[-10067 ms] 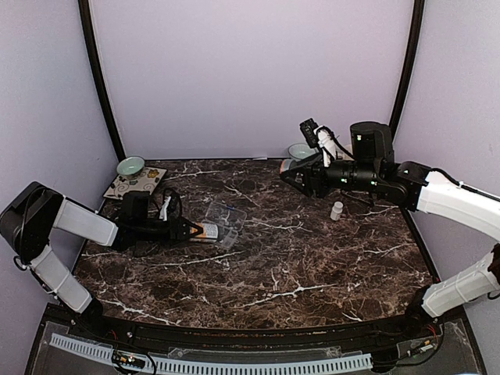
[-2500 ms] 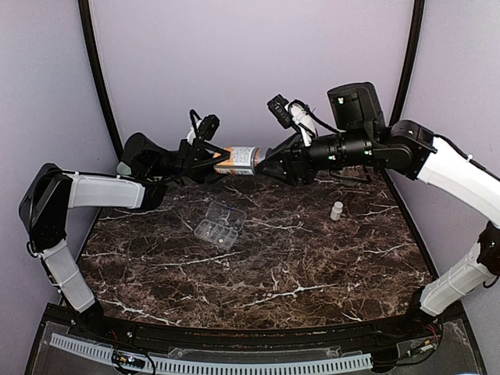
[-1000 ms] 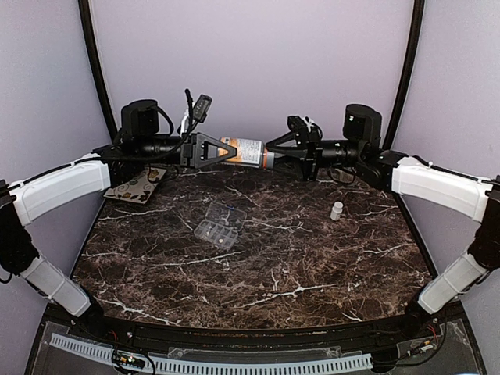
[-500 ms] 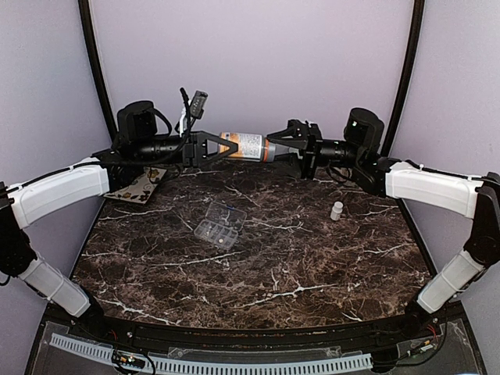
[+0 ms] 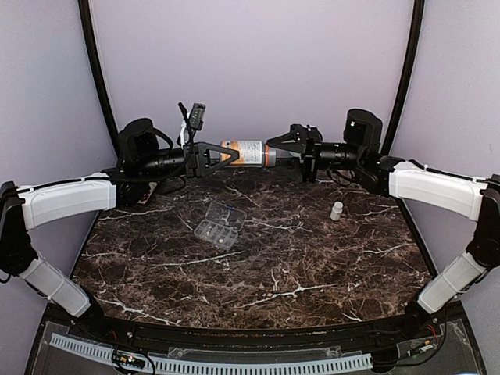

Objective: Sort the pills into containers
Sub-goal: Screw the lid of the pill bottle onto the pill bottle.

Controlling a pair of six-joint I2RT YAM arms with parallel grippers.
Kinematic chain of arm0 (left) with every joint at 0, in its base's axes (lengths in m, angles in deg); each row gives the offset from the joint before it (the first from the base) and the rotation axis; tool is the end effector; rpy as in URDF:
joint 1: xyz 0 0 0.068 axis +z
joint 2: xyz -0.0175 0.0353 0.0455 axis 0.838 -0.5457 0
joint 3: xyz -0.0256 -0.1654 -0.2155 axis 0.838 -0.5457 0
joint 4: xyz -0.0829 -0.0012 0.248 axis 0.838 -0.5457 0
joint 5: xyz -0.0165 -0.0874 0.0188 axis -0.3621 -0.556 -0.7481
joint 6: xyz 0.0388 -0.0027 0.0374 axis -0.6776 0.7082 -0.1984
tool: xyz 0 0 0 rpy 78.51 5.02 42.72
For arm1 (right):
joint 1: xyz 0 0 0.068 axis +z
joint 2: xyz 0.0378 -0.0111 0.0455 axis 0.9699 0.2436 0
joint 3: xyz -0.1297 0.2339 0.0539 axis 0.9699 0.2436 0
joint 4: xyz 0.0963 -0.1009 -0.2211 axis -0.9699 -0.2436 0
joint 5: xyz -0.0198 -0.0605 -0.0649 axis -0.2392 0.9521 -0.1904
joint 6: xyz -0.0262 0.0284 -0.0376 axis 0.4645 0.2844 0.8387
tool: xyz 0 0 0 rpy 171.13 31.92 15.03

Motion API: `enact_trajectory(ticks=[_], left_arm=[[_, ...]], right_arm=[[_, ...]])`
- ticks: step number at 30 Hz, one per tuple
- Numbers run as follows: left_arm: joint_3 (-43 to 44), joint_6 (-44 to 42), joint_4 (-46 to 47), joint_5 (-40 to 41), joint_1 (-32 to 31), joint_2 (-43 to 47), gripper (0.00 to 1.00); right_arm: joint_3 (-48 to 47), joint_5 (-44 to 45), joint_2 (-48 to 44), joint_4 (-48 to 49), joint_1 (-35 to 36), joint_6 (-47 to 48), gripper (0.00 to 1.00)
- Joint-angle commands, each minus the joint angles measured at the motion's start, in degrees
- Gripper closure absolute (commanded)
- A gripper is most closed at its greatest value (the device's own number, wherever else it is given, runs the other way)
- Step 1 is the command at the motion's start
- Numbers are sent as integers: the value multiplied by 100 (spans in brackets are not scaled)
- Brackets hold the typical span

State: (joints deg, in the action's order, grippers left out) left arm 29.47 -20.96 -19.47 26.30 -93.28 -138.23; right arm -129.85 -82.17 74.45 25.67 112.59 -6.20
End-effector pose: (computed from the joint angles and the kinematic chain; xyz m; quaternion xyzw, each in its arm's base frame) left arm 0.2562 -0.2205 0.3573 0.3141 0.5833 -0.6122 0.4317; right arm 0.2640 0.2312 0.3547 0.0031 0.6991 0.7145 0.0274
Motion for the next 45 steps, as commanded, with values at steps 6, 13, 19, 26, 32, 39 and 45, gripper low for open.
enact_trajectory(ticks=[6, 13, 19, 26, 32, 39, 45], left_arm=[[-447, 886, 1566, -219, -427, -145, 100], [-598, 1049, 1817, -196, -377, -162, 100], [-761, 1271, 2140, -217, -328, -203, 100], [-857, 1528, 2480, -265, -252, -269, 100], [-925, 1585, 2590, -227, -188, -269, 100], [-983, 1852, 2883, -318, -104, -411, 100], [-949, 1914, 2903, -418, -82, -511, 100]], right_arm=[[-351, 405, -52, -773, 220, 891, 57], [-480, 536, -97, -1219, 199, 1295, 47], [-684, 651, -99, -1773, 189, 1728, 44], [-808, 736, -72, -2063, 181, 1996, 41], [-941, 875, -87, -2419, 177, 2298, 40], [-1047, 1049, -168, -2593, 108, 2488, 39], [-1153, 1074, -117, -2578, 91, 2530, 38]])
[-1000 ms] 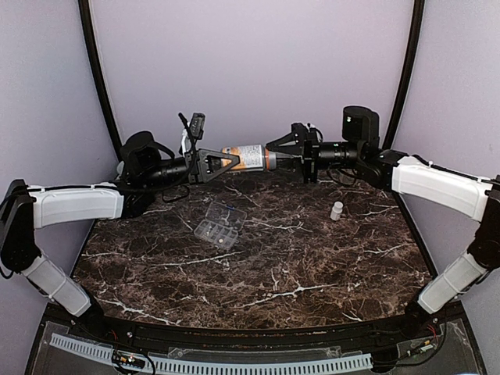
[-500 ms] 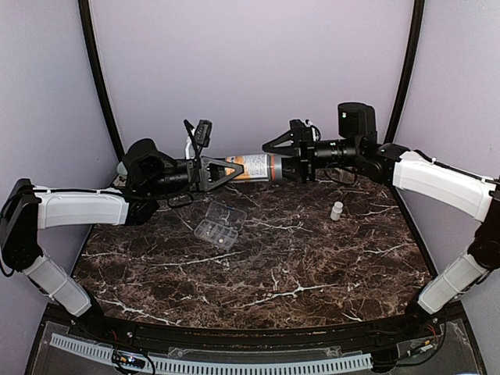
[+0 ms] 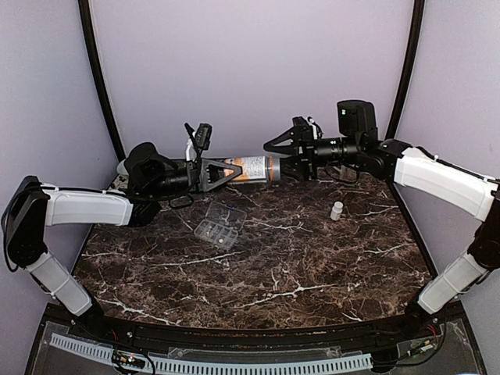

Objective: Sort the pills into containers
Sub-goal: Screw the lid of the pill bottle onto the pill bottle.

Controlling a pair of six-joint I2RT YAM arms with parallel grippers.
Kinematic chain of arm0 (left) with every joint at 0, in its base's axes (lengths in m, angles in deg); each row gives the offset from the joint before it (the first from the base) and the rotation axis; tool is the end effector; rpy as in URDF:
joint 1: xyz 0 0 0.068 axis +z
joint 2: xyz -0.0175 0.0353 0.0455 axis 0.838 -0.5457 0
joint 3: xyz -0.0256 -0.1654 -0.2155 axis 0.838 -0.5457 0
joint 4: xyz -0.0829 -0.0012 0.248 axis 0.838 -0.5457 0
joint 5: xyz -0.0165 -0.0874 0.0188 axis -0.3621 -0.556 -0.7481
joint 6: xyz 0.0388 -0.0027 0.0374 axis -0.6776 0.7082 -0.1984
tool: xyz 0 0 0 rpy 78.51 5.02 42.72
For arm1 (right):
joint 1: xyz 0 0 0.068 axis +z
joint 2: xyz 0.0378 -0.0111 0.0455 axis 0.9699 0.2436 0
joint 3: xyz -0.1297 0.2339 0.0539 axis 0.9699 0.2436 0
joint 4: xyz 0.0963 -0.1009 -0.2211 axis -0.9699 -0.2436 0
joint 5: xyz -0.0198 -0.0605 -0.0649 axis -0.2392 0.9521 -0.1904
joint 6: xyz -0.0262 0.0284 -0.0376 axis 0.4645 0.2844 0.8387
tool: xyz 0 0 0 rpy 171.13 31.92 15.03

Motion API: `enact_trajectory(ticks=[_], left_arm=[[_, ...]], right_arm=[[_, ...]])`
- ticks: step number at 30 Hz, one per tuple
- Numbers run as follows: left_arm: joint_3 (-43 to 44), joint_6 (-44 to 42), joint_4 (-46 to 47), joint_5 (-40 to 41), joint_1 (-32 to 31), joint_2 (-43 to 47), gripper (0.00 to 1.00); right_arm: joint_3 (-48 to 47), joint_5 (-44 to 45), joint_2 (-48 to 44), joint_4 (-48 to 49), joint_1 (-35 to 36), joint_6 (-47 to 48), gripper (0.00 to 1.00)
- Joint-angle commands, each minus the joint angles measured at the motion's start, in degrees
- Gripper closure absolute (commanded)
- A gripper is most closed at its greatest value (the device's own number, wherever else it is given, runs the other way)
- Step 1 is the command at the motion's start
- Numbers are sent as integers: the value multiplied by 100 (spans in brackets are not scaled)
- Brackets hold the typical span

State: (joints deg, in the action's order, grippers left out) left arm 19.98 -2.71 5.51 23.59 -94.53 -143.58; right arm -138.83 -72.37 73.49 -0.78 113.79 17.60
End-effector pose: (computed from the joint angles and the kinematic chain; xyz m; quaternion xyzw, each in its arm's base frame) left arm 0.2517 -0.2277 0.3126 0.2719 0.5587 -0.6949 0.3620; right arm 0.2598 0.2318 0.3695 -0.0296 0.7703 0.6223 0.1362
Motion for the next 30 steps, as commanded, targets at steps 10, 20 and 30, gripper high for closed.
enact_trajectory(ticks=[10, 20, 30], left_arm=[[11, 383, 641, -316, 94, -89, 100], [99, 1955, 1873, -677, 344, -628, 100], [395, 3094, 2699, -737, 429, -1143, 100]], right_arm=[[-410, 389, 7, -158, -233, 583, 36], [-791, 1166, -388, -1386, -270, 3395, 34], [-39, 998, -1443, -1235, -272, 4839, 29]])
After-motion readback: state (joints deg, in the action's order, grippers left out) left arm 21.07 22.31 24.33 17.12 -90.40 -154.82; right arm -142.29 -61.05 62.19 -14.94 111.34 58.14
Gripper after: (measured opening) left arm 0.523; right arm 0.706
